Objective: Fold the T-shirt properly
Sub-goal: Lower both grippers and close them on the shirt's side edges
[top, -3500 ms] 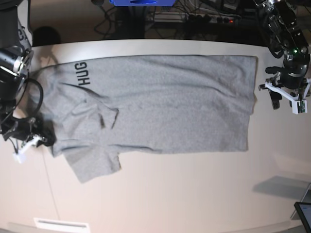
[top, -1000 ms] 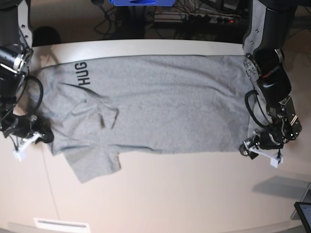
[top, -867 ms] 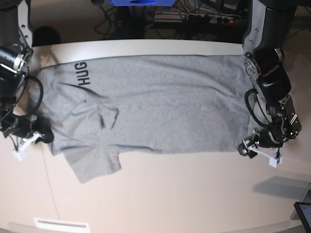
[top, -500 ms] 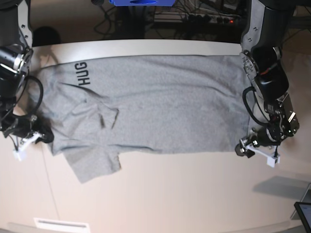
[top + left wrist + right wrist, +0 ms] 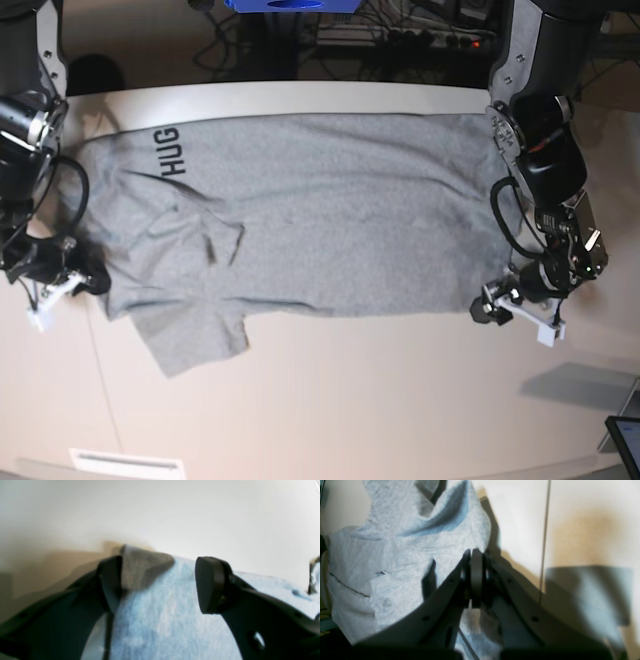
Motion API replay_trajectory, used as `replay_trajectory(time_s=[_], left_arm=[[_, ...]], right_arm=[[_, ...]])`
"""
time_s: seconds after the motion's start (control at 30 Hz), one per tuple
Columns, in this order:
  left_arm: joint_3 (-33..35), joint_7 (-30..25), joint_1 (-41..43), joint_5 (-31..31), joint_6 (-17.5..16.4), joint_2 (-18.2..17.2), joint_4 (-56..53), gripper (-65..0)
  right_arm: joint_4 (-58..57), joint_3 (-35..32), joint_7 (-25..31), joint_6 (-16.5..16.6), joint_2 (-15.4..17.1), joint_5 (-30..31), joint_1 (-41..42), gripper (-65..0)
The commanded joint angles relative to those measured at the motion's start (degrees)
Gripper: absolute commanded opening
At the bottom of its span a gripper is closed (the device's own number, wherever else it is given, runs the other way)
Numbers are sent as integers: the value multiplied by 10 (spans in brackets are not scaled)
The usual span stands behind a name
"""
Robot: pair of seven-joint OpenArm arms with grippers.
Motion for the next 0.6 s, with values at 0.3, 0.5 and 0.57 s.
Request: replay_trajectory(time_s=[0.3,0.5,0.57], left_arm=[[4,67,23,32,6,12,-9,-215],[4,67,23,32,6,15,-9,-215],[4,67,23,32,5,15,-9,-215]], right_arm=[[9,1,3,4,12,1,13,-650],[9,1,3,4,12,1,13,-650],[9,1,3,4,12,1,10,-650]])
